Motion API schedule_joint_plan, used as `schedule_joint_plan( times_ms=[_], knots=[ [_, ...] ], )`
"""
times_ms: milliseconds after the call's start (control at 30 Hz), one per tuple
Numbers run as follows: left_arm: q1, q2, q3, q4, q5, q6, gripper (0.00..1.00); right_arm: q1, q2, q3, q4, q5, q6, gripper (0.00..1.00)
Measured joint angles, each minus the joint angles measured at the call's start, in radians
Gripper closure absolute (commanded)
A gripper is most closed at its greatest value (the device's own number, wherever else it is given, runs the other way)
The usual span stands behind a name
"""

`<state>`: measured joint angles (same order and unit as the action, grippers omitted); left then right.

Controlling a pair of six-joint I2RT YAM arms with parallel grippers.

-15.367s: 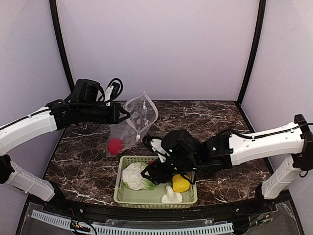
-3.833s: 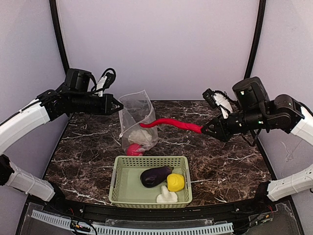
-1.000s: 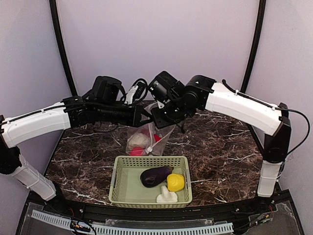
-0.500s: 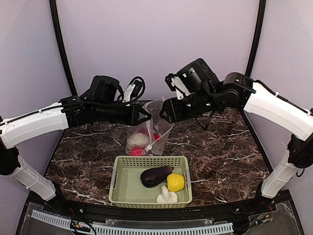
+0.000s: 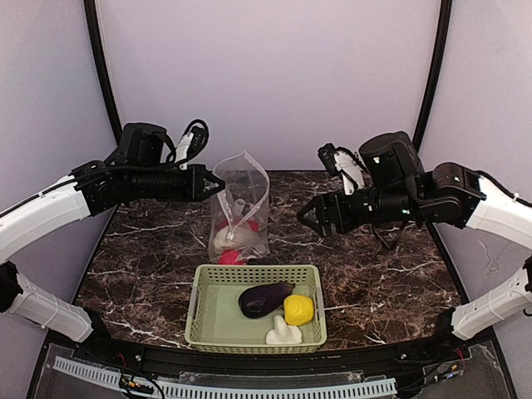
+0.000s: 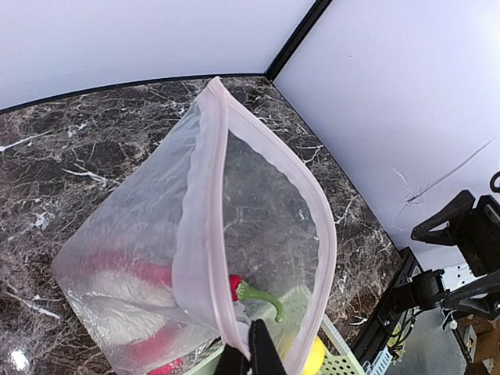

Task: Place the food in the zip-top bag and seal the zipper
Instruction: Place the fake vegetable in the zipper food storage bag, then pick up the fake fruit from the bin.

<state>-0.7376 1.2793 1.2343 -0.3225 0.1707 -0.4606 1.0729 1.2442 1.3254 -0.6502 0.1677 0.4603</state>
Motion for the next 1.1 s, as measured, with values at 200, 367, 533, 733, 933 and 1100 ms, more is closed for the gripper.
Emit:
schedule_joint_plan(
  times_ms=[200,367,533,733,933,1100],
  knots=[
    [0.027,-0.031,-0.025,-0.017,0.001,0.0,0.99,0.017,-0.026,-0.16,0.029,-0.049,0.033,0.19],
    [0.028,-0.032,-0.035,-0.017,0.004,-0.001,0.99,0.06,0.011,-0.237,0.004,-0.053,0.121,0.2],
    [0.028,-0.032,-0.047,-0.017,0.005,-0.006,0.99,0.119,0.085,-0.248,0.0,-0.048,0.195,0.21],
    [0.034,-0.032,-0.054,-0.016,0.016,-0.008,0.99,0.158,0.208,-0.239,-0.002,-0.05,0.243,0.22],
    [0.035,-0.034,-0.063,-0.014,0.018,-0.008,0.99,0.169,0.289,-0.19,-0.027,-0.043,0.283,0.22],
    [0.037,-0.04,-0.08,-0.007,0.02,-0.01,0.99,0.18,0.313,-0.167,-0.066,-0.026,0.309,0.21]
  ],
)
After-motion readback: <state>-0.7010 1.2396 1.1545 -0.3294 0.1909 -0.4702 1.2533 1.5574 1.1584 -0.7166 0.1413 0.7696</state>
